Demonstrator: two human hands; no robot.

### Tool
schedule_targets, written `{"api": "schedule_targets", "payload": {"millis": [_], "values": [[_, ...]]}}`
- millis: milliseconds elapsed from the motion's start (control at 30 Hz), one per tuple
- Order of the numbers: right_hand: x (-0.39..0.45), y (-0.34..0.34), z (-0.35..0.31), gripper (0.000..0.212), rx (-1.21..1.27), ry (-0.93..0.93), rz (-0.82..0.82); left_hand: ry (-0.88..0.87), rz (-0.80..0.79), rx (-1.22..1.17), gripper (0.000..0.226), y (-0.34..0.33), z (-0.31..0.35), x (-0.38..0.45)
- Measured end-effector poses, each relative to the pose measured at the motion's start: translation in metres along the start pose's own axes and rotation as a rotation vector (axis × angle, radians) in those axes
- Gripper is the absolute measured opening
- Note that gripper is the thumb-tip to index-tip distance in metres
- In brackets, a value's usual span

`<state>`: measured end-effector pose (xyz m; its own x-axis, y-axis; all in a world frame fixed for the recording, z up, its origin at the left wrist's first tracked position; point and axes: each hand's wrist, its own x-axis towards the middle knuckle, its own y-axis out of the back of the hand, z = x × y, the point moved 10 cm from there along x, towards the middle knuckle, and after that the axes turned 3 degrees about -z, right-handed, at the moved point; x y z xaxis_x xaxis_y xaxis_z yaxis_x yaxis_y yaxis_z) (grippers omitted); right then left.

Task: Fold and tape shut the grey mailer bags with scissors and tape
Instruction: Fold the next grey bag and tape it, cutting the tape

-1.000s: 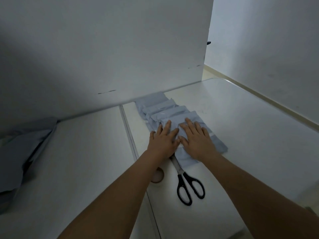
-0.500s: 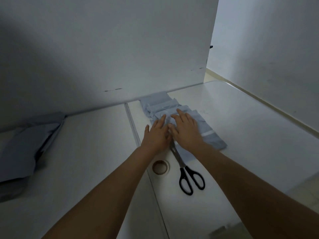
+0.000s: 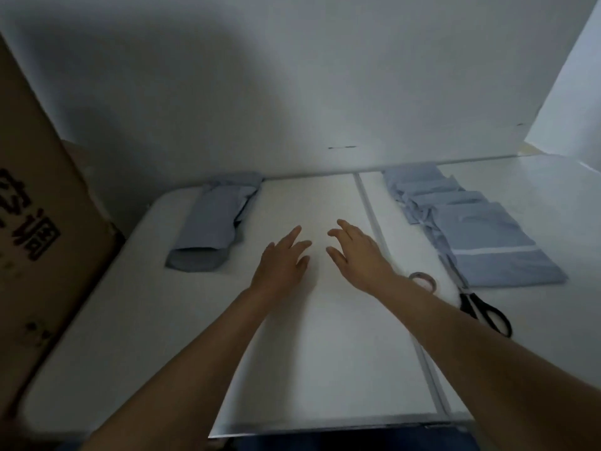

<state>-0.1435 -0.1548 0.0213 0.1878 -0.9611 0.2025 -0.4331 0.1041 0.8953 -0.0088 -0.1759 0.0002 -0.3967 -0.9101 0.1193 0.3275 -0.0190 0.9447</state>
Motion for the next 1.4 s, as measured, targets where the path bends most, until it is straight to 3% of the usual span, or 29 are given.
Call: {"api": "schedule_targets", "payload": {"millis": [100, 200, 267, 333, 467, 633, 700, 767, 867, 967, 1033, 1100, 1167, 1200, 1300, 1400], "values": [[0.007, -0.015, -0.036, 0.042, 0.027, 0.048, -0.025, 0.059, 0.124, 0.033, 0.052, 0.027, -0.046, -0.024], [0.009, -0.032, -0.061, 0.042, 0.062, 0.092, -0.063, 0.268, 0.239, 0.075, 0.081, 0.05, -0.104, -0.048], [0.01, -0.04, -0.07, 0.041, 0.07, 0.101, -0.079, 0.414, 0.177, 0.052, 0.089, 0.048, -0.14, -0.057], [0.011, -0.046, -0.075, 0.041, 0.075, 0.1, -0.093, 0.459, 0.121, 0.054, 0.08, 0.045, -0.16, -0.059], [0.015, -0.047, -0.075, 0.042, 0.109, 0.075, -0.106, 0.324, 0.292, 0.137, 0.036, 0.065, -0.155, -0.054], [0.018, -0.04, -0.07, 0.042, 0.179, 0.034, -0.086, 0.079, 0.505, 0.289, 0.03, 0.089, -0.113, -0.049], [0.018, -0.039, -0.071, 0.045, 0.201, 0.043, -0.071, -0.052, 0.521, 0.323, 0.022, 0.093, -0.082, -0.055], [0.016, -0.038, -0.074, 0.054, 0.232, 0.067, -0.061, -0.12, 0.379, 0.26, 0.015, 0.08, -0.054, -0.061], [0.007, -0.042, -0.085, 0.074, 0.252, 0.166, -0.075, -0.021, 0.004, 0.03, 0.029, 0.04, -0.034, -0.074], [-0.01, -0.044, -0.09, 0.061, 0.304, 0.217, -0.114, -0.055, -0.212, 0.006, 0.032, 0.025, -0.009, -0.094], [-0.022, -0.049, -0.086, 0.062, 0.33, 0.19, -0.133, 0.0, -0.338, -0.21, 0.038, 0.024, -0.008, -0.106], [-0.032, -0.057, -0.079, 0.061, 0.352, 0.164, -0.181, 0.122, -0.232, -0.428, 0.036, 0.036, -0.035, -0.102], [-0.042, -0.065, -0.076, 0.045, 0.336, 0.139, -0.277, 0.207, -0.036, -0.355, 0.037, 0.045, -0.077, -0.092], [-0.048, -0.07, -0.076, 0.041, 0.305, 0.155, -0.323, 0.228, -0.029, -0.226, 0.043, 0.041, -0.092, -0.089], [-0.063, -0.072, -0.072, 0.042, 0.255, 0.167, -0.342, 0.237, -0.199, 0.084, 0.051, 0.002, -0.107, -0.087], [-0.069, -0.049, -0.06, 0.032, 0.125, 0.126, -0.2, 0.164, -0.239, 0.094, 0.05, -0.017, -0.074, -0.093]]}}
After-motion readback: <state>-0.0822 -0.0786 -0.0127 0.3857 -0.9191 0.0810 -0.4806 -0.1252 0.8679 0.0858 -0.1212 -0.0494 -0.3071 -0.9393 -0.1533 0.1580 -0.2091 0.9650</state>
